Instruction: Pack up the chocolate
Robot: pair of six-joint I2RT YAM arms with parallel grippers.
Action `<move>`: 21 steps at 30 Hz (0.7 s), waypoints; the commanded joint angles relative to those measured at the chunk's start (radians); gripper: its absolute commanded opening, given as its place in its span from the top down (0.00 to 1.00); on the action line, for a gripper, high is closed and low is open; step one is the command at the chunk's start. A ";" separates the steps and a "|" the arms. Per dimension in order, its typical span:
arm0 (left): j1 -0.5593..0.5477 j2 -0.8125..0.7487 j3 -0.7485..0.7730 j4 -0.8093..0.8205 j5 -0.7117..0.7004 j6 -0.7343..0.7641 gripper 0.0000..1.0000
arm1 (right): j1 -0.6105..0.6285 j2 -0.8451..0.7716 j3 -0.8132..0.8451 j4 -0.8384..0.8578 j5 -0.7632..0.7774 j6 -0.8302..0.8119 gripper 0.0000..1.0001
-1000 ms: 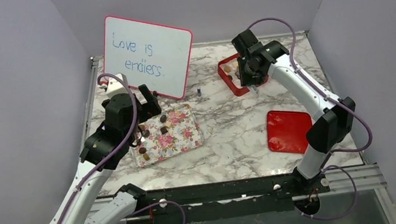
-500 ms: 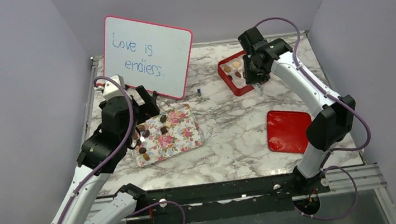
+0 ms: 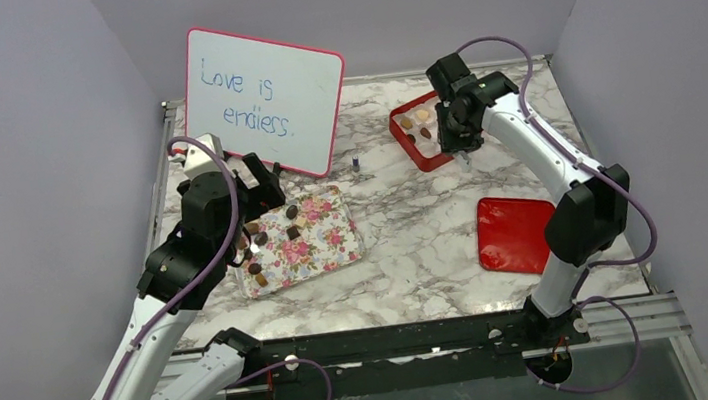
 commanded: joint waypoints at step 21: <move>0.003 -0.011 -0.003 0.021 -0.016 0.002 0.01 | -0.047 0.052 -0.023 0.076 0.030 -0.049 0.63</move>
